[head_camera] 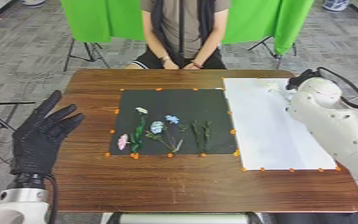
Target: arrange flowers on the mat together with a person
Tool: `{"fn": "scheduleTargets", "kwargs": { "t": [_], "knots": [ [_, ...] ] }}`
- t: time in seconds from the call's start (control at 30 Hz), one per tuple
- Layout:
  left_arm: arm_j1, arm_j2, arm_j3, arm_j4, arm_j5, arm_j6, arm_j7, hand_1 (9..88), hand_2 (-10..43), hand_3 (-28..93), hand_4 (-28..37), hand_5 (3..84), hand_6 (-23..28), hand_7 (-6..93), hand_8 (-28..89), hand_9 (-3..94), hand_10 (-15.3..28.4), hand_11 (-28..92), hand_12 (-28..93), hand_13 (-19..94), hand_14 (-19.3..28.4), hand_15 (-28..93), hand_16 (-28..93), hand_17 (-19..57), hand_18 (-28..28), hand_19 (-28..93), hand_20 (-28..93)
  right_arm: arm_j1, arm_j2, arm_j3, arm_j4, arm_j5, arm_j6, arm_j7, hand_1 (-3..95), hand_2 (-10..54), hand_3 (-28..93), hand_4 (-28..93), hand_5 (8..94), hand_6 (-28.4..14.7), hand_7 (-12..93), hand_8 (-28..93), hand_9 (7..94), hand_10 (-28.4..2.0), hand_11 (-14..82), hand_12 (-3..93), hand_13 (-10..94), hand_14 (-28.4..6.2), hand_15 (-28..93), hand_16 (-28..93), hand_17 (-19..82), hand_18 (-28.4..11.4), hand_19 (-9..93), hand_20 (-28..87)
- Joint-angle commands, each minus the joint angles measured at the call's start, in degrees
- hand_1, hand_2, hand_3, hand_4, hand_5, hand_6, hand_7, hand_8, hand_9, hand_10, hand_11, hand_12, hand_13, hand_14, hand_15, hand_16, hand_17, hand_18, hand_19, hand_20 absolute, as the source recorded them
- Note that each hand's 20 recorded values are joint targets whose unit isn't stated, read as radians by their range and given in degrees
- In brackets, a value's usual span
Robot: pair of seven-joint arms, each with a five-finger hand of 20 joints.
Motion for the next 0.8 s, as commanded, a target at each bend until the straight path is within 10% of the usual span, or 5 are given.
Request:
{"fn": "scheduleTargets", "kwargs": {
  "t": [0.03, 0.27, 0.5, 0.8],
  "knots": [
    [-1.10, -0.23, 0.49, 0.25, -0.06, -0.95, -0.91, 20.8, 7.7, 76, -28.3, 34.3, 7.7, 8.9, -8, 36.9, 21.5, 23, 11, 32, 28.4, 48, -10, 0.3, 28.4, 73, -28, -2.68, -1.19, -0.09, 0.82, -1.04, -1.88, 0.39, 23.9, -1.7, 82, -28, 37.7, 4.8, 15, -14, 52.7, -18.3, 13.6, 11.0, 54, -18.7, 47, 6, 12, -25.0, 64, 12],
    [-1.95, 0.08, 1.26, 0.80, -2.37, -2.02, 0.05, 20.8, 7.6, 76, -28.3, 34.3, 7.8, 9.0, -8, 37.0, 21.5, 23, 11, 32, 28.4, 48, -10, 0.2, 28.4, 73, -28, -3.02, -1.76, -1.12, 1.68, -4.52, -6.36, -3.28, 26.2, -2.6, 82, -28, 42.1, 5.0, 16, -15, 54.1, -17.5, 13.1, 11.1, 55, -17.7, 45, 7, 13, -24.3, 63, 12],
    [-2.47, -0.05, 2.19, 1.75, -5.41, -3.04, 0.81, 20.8, 7.7, 76, -28.3, 34.4, 7.8, 9.1, -8, 37.0, 21.5, 23, 11, 31, 28.4, 48, -10, 0.3, 28.4, 74, -28, -4.77, -1.52, -2.73, 1.47, -8.74, -2.98, -4.28, 49.6, -9.4, 74, -28, 71.5, 3.2, 20, -7, 77.7, -9.9, 15.4, 17.4, 73, -6.8, 41, 18, 25, -17.9, 75, 6],
    [-0.50, -0.88, 1.03, 1.25, -5.39, -2.82, 0.29, 20.8, 7.8, 75, -28.3, 34.3, 7.8, 9.1, -8, 36.9, 21.6, 23, 11, 31, 28.4, 48, -10, 0.3, 28.4, 74, -28, -8.39, -1.46, -1.49, -2.44, -11.87, 5.30, -4.77, 58.0, -9.5, 71, -28, 83.2, 1.6, 21, -2, 93.7, -6.8, 12.1, 30.6, 84, -2.8, 41, 26, 32, -17.0, 84, 1]
  ]
}}
